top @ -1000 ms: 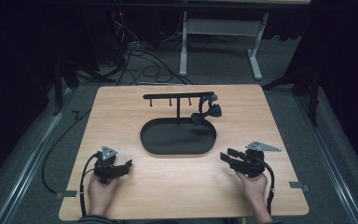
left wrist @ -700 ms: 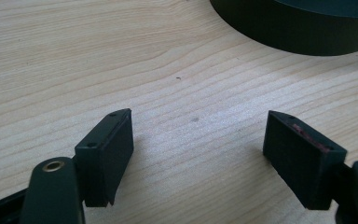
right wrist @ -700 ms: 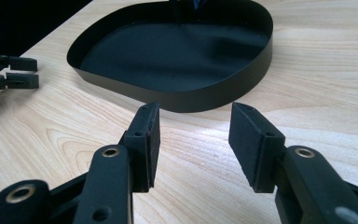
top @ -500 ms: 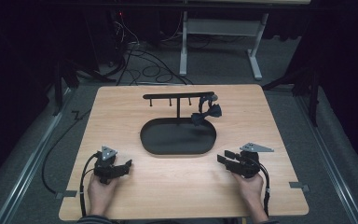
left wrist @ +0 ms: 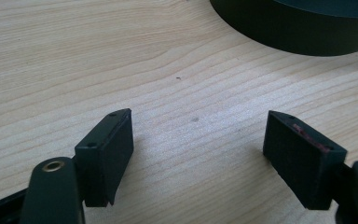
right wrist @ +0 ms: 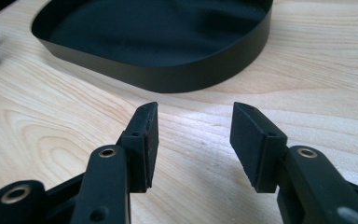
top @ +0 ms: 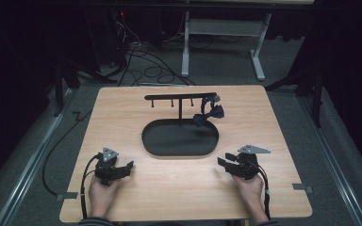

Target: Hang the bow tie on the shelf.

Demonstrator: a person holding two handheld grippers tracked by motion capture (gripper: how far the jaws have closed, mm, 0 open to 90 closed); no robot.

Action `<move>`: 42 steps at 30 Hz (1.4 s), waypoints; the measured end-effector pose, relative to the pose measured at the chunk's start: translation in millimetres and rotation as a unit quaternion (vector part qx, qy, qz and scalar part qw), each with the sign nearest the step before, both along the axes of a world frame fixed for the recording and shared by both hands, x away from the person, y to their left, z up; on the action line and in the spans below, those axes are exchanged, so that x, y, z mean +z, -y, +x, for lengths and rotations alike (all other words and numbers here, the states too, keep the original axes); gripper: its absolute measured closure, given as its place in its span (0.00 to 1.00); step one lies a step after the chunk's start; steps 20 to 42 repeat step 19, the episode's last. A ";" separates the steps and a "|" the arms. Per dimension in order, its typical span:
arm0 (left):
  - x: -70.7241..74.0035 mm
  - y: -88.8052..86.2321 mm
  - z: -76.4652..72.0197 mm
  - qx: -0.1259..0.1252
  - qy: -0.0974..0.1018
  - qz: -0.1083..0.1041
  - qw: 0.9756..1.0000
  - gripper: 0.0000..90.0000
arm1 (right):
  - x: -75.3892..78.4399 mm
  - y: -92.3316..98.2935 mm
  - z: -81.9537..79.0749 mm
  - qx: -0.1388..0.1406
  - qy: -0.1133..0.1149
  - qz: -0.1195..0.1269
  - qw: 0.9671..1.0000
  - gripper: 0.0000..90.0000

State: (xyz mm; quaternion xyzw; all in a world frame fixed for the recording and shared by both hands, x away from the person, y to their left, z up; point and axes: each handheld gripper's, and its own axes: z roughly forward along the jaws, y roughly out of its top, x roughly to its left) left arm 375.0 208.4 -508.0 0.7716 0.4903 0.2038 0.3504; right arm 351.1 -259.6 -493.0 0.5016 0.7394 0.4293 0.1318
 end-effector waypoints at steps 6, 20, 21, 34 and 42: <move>0.0 0.1 0.0 0.000 0.000 0.001 1.000 0.28 | -7.0 -2.6 3.1 -0.003 0.001 -0.033 0.999 0.57; -0.1 -0.6 0.1 0.000 0.000 -0.003 1.000 0.28 | -9.5 -22.1 -0.2 0.009 0.020 -0.131 0.991 0.50; -0.1 -0.6 0.1 0.000 0.000 -0.003 1.000 0.28 | -9.5 -22.1 -0.2 0.009 0.020 -0.131 0.991 0.50; -0.1 -0.6 0.1 0.000 0.000 -0.003 1.000 0.28 | -9.5 -22.1 -0.2 0.009 0.020 -0.131 0.991 0.50; -0.1 -0.6 0.1 0.000 0.000 -0.003 1.000 0.28 | -9.5 -22.1 -0.2 0.009 0.020 -0.131 0.991 0.50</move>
